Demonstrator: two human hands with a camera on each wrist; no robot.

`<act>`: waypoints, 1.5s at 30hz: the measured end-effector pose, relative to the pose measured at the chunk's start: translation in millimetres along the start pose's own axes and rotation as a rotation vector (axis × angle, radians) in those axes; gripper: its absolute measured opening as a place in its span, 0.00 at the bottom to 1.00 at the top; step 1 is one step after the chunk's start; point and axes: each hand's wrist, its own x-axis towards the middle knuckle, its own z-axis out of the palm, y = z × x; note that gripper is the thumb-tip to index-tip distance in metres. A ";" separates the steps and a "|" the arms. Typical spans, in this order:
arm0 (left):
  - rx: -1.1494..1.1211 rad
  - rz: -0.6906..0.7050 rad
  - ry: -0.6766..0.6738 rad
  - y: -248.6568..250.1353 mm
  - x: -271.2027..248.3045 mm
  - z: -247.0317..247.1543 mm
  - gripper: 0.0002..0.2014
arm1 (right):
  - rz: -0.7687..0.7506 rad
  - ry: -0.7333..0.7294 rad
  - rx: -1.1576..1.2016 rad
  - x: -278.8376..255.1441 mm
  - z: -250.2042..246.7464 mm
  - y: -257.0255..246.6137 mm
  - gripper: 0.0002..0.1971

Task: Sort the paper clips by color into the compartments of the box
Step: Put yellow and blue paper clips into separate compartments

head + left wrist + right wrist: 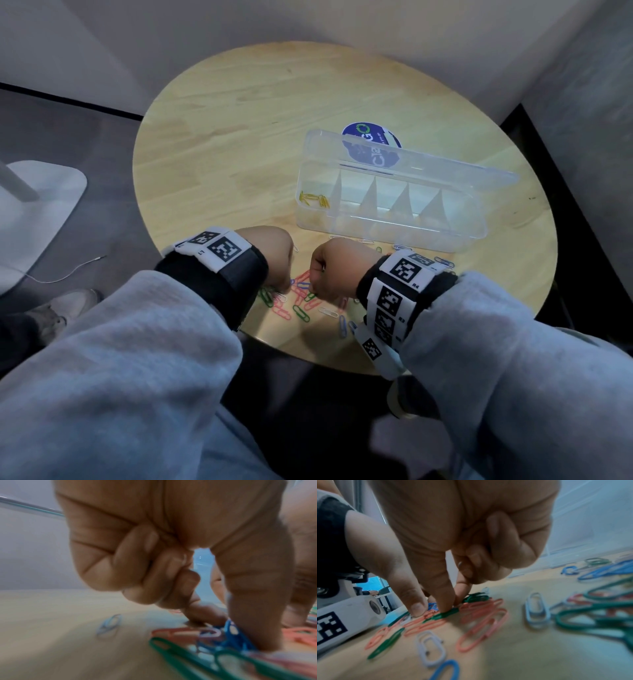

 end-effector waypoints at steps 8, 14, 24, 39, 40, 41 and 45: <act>-0.128 0.031 -0.017 -6.2 -4.4 -3.3 0.06 | -0.032 0.047 0.078 -1.4 1.8 0.3 0.05; -0.503 0.073 0.001 -25.9 -7.5 -23.2 0.05 | -0.075 0.025 0.058 0.4 1.1 -2.0 0.03; -1.290 0.083 0.006 -22.4 -12.3 -35.6 0.14 | -0.051 -0.035 0.126 -1.5 -2.4 8.3 0.01; -1.610 0.034 -0.093 -13.5 -14.2 -43.5 0.12 | 0.121 -0.111 1.392 -15.6 -21.6 70.7 0.14; -1.587 0.027 -0.096 -13.1 -14.5 -44.1 0.13 | 0.133 -0.110 1.414 -16.6 -20.9 72.4 0.14; -1.552 0.016 -0.092 -12.1 -14.4 -44.2 0.15 | 0.145 -0.109 1.430 -17.6 -20.0 73.7 0.14; -1.125 0.017 -0.003 -0.7 -15.8 -40.5 0.16 | 0.212 -0.103 1.385 -20.6 -17.9 76.7 0.13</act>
